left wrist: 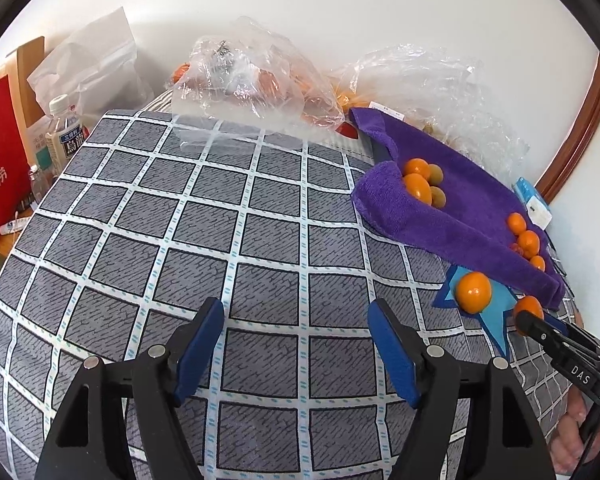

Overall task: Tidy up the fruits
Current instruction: 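Grasp an orange on the blue star mat with the left gripper while the right holds its orange, then lift and carry both held oranges over the purple towel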

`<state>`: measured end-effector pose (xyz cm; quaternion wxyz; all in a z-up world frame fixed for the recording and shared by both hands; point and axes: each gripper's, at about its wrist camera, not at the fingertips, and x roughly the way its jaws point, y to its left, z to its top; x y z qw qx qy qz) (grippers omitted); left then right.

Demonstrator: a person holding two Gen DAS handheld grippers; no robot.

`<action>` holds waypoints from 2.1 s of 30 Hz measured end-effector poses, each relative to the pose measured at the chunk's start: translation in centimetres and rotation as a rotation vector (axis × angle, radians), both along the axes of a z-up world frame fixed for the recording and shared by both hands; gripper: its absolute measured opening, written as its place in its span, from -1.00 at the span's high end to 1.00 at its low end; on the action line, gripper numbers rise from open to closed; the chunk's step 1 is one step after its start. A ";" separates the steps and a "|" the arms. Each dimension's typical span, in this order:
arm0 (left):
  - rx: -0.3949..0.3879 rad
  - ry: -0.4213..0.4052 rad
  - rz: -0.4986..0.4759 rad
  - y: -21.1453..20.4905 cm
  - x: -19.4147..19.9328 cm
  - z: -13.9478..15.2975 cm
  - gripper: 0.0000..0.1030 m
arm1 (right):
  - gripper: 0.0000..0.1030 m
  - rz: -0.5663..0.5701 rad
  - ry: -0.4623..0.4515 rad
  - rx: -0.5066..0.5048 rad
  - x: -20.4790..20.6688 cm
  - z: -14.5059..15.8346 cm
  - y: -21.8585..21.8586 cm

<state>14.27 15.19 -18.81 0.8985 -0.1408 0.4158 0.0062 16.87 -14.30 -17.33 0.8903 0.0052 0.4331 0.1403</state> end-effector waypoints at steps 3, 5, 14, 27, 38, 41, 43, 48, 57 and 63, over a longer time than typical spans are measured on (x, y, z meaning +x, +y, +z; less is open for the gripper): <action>-0.055 0.006 -0.013 -0.3 -0.1 0.6 -0.38 | 0.19 -0.014 0.004 0.003 -0.1 -0.2 -1.1; -0.068 -0.002 -0.018 -0.7 -0.1 1.1 -0.38 | 0.19 -0.022 0.005 0.006 -0.1 -0.3 -1.8; -0.035 -0.026 -0.070 -4.4 0.6 2.8 -0.38 | 0.19 -0.053 -0.024 0.003 -0.7 0.2 -4.8; -0.087 -0.014 -0.150 -9.2 2.1 2.6 -0.41 | 0.19 -0.139 -0.037 0.009 -1.1 0.0 -10.7; -0.016 0.033 -0.177 -12.9 4.3 1.4 -0.33 | 0.19 -0.172 -0.014 0.024 -0.6 -1.0 -12.7; -0.002 0.047 -0.170 -13.3 4.7 0.9 -0.06 | 0.19 -0.178 -0.008 0.023 -0.5 -1.2 -12.9; 0.012 0.062 -0.168 -13.6 5.0 0.5 0.21 | 0.19 -0.182 -0.007 0.021 -0.4 -1.3 -13.0; 0.019 0.060 -0.174 -13.9 5.0 0.5 0.37 | 0.19 -0.184 -0.003 0.016 -0.3 -1.3 -13.0; -0.012 0.030 -0.156 -12.4 3.6 2.4 0.37 | 0.19 -0.179 -0.025 0.000 -0.9 0.1 -12.3; -0.030 0.015 -0.127 -11.3 2.2 3.9 0.37 | 0.19 -0.179 -0.052 -0.003 -1.7 1.8 -11.8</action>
